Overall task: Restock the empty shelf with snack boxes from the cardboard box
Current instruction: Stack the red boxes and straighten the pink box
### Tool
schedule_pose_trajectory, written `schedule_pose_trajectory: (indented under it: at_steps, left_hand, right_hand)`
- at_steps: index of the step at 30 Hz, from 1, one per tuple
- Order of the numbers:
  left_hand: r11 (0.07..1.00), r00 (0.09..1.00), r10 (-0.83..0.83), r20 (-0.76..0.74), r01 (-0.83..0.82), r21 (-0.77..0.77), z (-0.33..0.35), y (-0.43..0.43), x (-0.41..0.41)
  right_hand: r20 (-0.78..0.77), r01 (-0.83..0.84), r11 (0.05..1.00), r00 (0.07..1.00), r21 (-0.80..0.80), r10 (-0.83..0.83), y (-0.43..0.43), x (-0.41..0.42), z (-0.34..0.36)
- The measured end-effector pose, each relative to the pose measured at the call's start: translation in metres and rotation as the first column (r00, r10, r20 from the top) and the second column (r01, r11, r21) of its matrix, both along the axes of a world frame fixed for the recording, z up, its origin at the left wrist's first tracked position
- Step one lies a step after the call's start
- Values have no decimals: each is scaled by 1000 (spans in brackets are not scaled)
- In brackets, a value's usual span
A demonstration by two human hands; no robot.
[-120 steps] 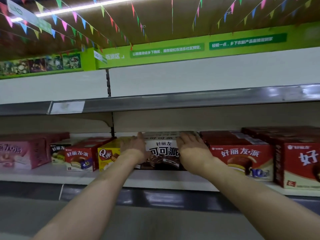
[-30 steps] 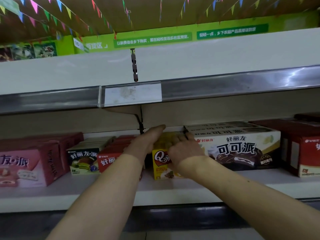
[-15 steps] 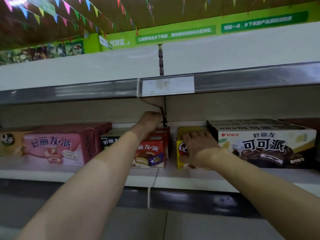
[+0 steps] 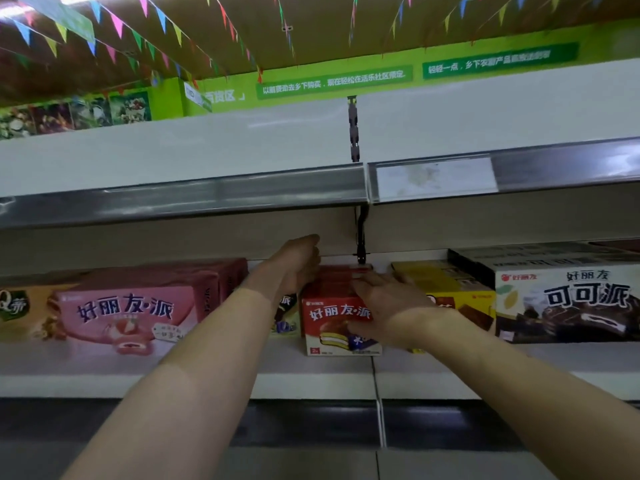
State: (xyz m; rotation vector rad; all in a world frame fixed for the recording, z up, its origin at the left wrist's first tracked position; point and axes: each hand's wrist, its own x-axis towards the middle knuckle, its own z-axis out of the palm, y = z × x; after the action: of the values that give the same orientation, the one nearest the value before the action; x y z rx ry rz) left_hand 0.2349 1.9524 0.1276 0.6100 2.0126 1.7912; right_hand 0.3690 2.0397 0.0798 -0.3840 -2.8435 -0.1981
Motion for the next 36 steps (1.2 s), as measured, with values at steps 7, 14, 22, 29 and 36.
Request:
schedule_pose_trajectory:
  at_steps: [7,14,22,29,36]
  left_hand:
    - [997,997,-67,34,68,-48,-8,24,-8]
    - [996,988,-83,127,87,-21,-13,24,-15]
    - [986,946,-165,279,157,51,-16,35,4]
    - [991,974,-96,207,75,111,-13,38,23]
    - [982,994,-73,-83,57,-182,-28,34,33]
  right_hand:
    - [5,63,998,998,4,-63,-1,-7,2]
    - [18,67,996,998,57,-68,-1,-6,3]
    - [48,87,993,995,78,-91,19,14,8]
    - [35,72,996,997,46,-74,26,17,3]
    - [37,85,996,996,-4,-85,29,22,-2]
